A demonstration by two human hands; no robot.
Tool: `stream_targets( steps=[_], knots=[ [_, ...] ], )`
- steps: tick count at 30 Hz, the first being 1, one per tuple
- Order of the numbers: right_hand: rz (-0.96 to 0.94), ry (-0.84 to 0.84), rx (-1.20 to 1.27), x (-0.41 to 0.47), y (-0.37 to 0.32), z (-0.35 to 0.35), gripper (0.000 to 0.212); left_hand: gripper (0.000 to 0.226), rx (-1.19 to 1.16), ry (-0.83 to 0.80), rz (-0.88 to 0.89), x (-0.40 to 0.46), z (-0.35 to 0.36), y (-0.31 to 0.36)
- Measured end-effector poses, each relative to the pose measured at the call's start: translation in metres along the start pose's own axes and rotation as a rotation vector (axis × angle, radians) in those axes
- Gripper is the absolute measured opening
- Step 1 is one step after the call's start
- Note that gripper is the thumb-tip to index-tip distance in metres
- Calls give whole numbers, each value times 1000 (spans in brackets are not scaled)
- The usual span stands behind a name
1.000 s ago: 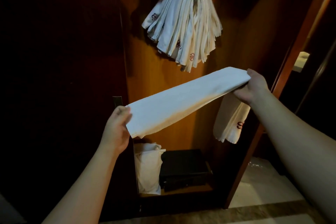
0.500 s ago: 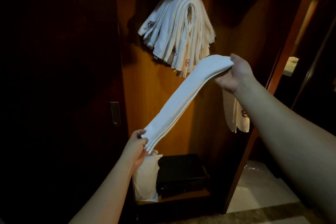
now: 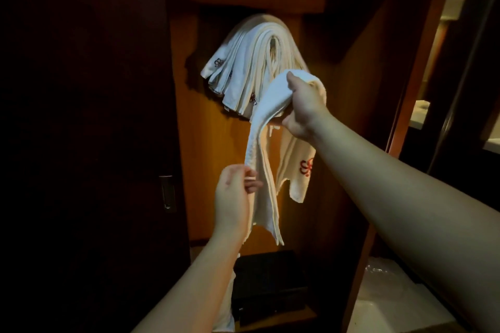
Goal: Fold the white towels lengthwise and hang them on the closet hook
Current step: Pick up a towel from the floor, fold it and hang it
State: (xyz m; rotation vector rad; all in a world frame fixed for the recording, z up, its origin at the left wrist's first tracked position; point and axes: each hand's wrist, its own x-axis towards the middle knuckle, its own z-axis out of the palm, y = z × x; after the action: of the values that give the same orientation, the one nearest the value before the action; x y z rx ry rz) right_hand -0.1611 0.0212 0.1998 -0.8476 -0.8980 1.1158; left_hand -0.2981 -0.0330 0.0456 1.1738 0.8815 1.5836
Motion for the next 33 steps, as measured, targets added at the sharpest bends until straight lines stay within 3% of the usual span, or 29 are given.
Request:
stream_targets(
  steps=[4, 6, 9, 11, 13, 17, 19, 27, 33],
  knots=[
    [0, -38, -60, 1, -7, 16, 28, 43, -13, -207, 110, 1, 30, 26],
    [-18, -44, -49, 0, -14, 22, 26, 65, 45, -254, 51, 7, 42, 31],
    [-39, -39, 14, -2, -24, 29, 32, 117, 119, -307, -83, 20, 49, 37],
    [-60, -32, 42, 0, -30, 27, 34, 127, 154, -265, -106, 31, 47, 44],
    [-99, -19, 20, 3, -35, 20, 33, 122, 71, -202, -118, 42, 44, 55],
    [-201, 78, -142, 16, -34, -8, 26, 68, -535, 40, -204, 67, 45, 74],
    [-223, 143, -148, 23, -32, -20, 13, 45, -698, 158, -310, 83, 45, 81],
    [-131, 285, 244, 69, -34, -61, 20, 38, -796, 160, -290, 144, 62, 130],
    [-291, 288, 86, 138, -62, -77, 24, 40, -532, 56, -183, 206, 85, 148]
  ],
)
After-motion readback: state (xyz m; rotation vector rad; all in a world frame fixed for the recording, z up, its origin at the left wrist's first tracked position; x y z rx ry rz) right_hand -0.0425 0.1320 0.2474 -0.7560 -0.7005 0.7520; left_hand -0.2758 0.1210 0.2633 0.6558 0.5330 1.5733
